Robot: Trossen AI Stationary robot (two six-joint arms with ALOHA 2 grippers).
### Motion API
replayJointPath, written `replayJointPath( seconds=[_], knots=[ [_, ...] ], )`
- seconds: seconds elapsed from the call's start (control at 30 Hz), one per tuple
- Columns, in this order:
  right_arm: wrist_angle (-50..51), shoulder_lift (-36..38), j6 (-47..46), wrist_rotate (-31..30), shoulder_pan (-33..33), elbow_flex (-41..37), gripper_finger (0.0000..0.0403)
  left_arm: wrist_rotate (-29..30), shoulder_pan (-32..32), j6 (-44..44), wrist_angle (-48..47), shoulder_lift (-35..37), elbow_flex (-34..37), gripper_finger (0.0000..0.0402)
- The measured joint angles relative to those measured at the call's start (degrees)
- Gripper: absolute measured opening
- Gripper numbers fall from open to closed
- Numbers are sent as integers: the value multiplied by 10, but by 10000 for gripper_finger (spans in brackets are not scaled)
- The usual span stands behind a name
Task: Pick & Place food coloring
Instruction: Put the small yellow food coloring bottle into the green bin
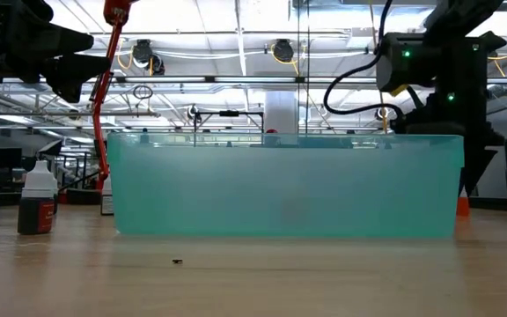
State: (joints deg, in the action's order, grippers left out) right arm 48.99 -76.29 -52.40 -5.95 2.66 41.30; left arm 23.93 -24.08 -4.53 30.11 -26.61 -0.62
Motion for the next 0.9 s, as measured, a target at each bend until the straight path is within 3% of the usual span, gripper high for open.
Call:
replayJointPath(
  seconds=[0.47, 0.9],
  knots=[
    [-3, -6, 3, 1, 0, 0, 167, 0, 0, 0, 0, 0, 0, 214],
    [-3, -6, 12, 1, 0, 1, 58, 0, 0, 0, 0, 0, 0, 214]
  ],
)
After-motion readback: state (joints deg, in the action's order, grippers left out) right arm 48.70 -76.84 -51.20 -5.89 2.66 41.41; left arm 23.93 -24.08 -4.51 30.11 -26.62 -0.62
